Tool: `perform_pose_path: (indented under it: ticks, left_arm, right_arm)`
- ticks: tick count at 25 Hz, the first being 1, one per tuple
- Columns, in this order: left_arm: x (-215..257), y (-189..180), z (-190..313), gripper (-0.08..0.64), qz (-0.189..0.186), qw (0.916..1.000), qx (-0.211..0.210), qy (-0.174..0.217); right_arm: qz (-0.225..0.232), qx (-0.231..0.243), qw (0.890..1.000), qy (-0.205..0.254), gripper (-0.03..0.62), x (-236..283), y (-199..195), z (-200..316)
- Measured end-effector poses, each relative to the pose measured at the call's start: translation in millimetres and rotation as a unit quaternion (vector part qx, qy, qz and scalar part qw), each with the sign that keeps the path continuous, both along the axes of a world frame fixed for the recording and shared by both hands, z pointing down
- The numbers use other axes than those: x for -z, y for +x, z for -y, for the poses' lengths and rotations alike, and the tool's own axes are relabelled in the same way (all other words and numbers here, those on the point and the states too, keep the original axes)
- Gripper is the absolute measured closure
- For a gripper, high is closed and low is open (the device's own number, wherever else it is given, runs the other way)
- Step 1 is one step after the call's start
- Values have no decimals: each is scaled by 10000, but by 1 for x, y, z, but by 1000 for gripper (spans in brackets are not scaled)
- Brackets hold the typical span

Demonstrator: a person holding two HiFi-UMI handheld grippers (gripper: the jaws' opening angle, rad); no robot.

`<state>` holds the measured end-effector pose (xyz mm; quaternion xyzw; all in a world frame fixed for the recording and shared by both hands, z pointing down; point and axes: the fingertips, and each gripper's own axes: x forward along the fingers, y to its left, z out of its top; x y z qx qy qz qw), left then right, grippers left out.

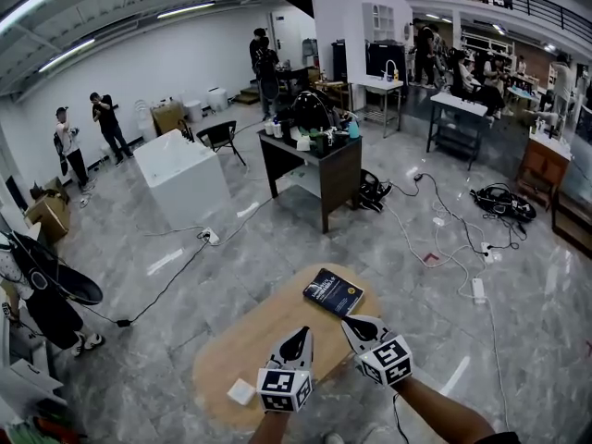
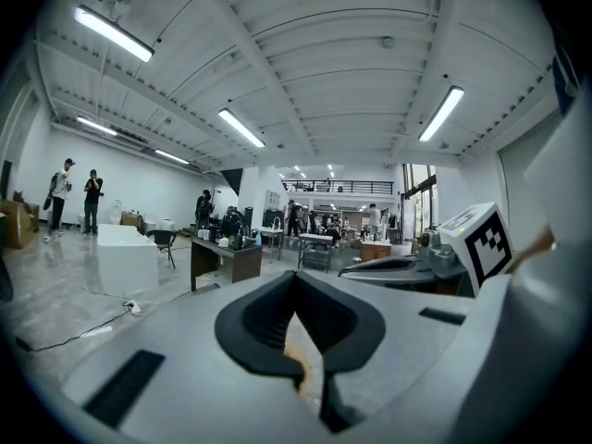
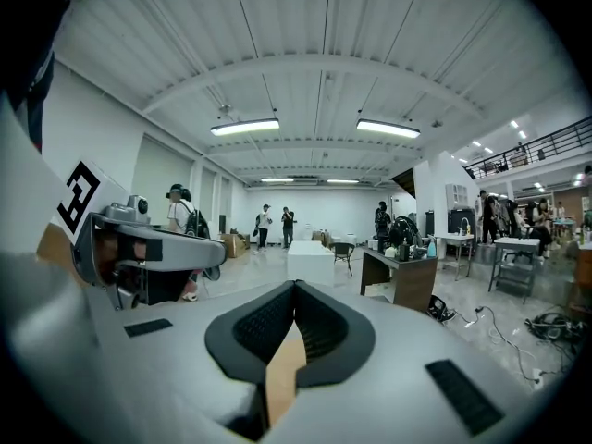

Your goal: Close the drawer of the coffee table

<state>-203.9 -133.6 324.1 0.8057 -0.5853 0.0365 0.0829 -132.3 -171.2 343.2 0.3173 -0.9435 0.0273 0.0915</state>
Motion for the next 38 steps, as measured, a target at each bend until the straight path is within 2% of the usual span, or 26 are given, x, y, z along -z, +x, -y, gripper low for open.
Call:
perform_pose_path:
  ticks: [9, 16, 26, 38]
  left_arm:
    - [25, -1, 7, 558, 33, 9997, -57, 247]
    - [41, 9, 7, 558, 52, 9992, 6, 404]
    - [59, 53, -7, 558, 1, 9987, 89, 498]
    - [75, 110, -40, 558, 59, 9979, 124, 626]
  right_arm:
    - [196, -11, 9997, 176, 580, 26, -8, -1]
    - [313, -12, 9992, 235, 580, 41, 5, -3]
    - [445, 9, 9987, 249, 580, 60, 50, -13]
    - [522, 151, 9976, 439, 580, 82, 103, -48]
